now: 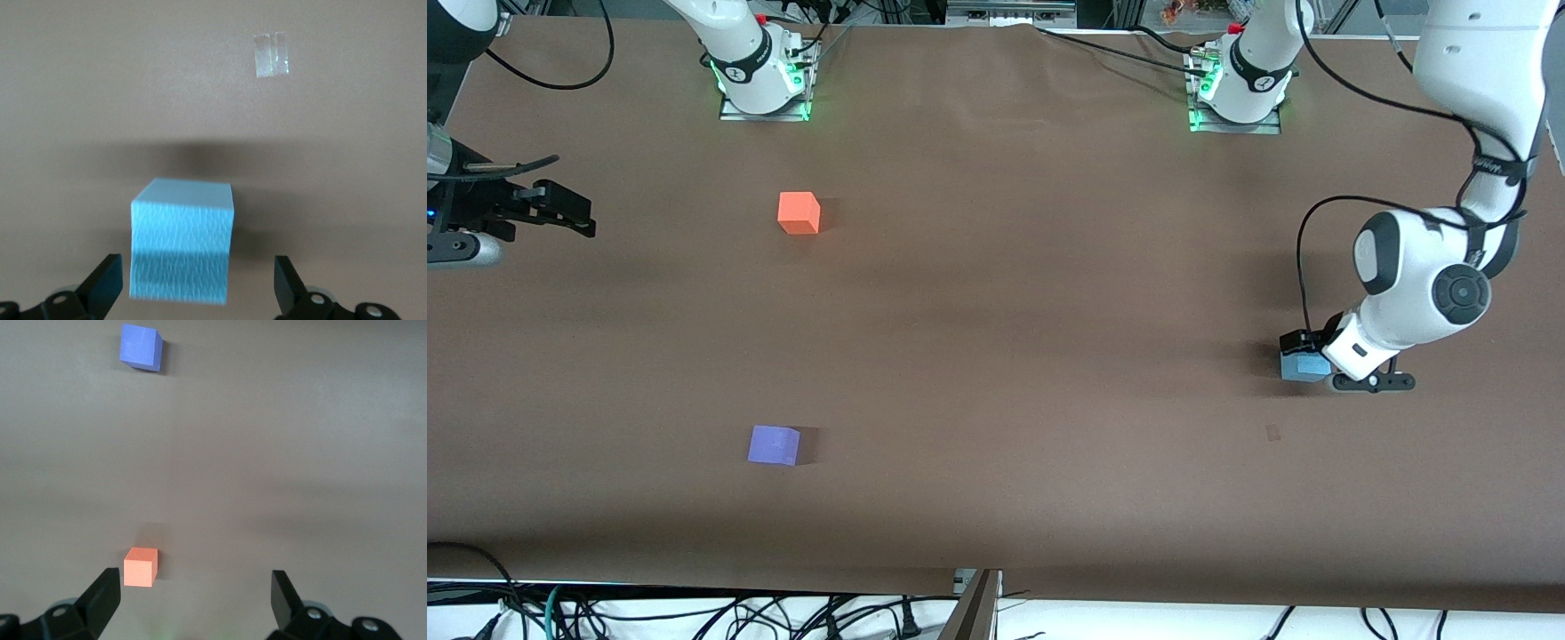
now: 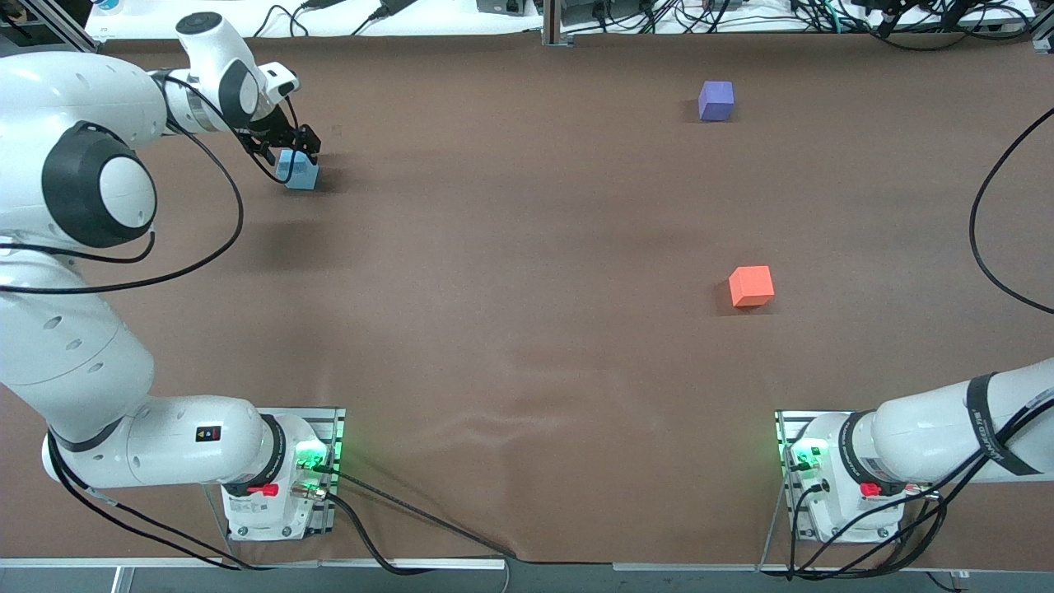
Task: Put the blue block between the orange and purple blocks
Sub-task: 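Grasp the light-blue cube with the left gripper and carry it mid-table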
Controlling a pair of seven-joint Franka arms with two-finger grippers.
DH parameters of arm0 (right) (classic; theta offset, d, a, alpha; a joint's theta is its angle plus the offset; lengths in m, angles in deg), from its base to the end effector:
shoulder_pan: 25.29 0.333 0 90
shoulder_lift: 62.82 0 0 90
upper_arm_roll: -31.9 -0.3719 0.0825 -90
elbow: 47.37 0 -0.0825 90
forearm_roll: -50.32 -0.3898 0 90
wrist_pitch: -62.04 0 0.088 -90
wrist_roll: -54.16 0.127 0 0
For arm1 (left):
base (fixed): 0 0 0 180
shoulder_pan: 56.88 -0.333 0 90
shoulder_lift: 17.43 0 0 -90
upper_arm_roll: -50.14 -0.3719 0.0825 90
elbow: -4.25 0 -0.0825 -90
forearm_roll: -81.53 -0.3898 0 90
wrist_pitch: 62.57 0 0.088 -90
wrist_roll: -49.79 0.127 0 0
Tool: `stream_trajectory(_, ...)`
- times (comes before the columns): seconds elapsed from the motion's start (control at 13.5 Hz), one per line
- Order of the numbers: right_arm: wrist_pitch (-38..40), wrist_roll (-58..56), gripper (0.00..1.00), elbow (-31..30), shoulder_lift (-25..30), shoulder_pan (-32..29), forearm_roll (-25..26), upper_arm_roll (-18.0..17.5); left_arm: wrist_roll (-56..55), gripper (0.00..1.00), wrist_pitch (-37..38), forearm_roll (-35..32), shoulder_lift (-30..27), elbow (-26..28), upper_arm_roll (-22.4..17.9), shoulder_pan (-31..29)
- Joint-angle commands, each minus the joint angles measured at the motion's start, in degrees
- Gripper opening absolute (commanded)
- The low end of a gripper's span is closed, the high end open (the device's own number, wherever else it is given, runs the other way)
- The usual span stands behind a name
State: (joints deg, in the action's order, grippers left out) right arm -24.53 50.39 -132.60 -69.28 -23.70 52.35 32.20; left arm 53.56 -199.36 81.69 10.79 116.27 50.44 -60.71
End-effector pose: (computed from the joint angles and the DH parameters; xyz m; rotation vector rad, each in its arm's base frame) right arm 0.5922 0.0089 0.6300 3.1014 0.1362 -0.1400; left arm 0.6403 0.0396 0.2427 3.1320 -0.0024 -0.0937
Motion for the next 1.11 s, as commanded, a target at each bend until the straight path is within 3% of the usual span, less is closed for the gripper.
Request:
stream_trajectory(0.0, 0.26, -0.54, 1.0, 1.04, -0.4, -0.18, -0.79, 0.05, 3.8, 1.0, -1.9, 0.9, 2.46, -1.71, -0.12, -0.48)
stream_trajectory(0.15, 0.26, -0.8, 1.0, 1.04, -0.4, -0.18, -0.53, 0.05, 3.71, 1.0, -1.99, 0.99, 2.99, -2.07, -0.12, -0.48)
stream_trajectory(0.3, 0.26, -0.89, 1.0, 1.04, -0.4, -0.18, -0.44, 0.13, 3.88, 0.33, -1.81, 0.9, 3.17, -2.77, -0.12, -0.31)
stream_trajectory(0.37, 0.26, -0.89, 1.0, 1.04, -0.4, -0.27, -0.35, 0.22, 3.97, 0.13, -1.64, 0.9, 3.08, -3.12, -0.12, -0.04)
stream_trajectory(0.44, 0.17, -0.8, 1.0, 1.04, -0.4, -0.18, -0.01, 0.22, 3.71, 0.0, -1.29, 0.64, 3.08, -4.25, -0.12, 0.74)
stream_trajectory(0.59, -1.31, -0.8, 1.0, 1.04, -0.4, -0.36, 0.09, 0.49, 3.01, 0.0, 1.33, 1.16, 2.38, -6.54, 2.49, 1.19)
stream_trajectory(0.81, -1.59, -1.06, 1.0, 1.04, -0.83, -0.8, -0.09, 0.49, -5.39, 0.0, 13.09, 5.98, 2.46, -18.02, 10.05, 2.76)
stream_trajectory(1.03, -1.59, -1.06, 1.0, 1.04, -1.27, -0.54, 0.17, 0.4, -25.58, 0.0, 17.08, 6.35, 5.61, -24.64, 10.6, 13.46)
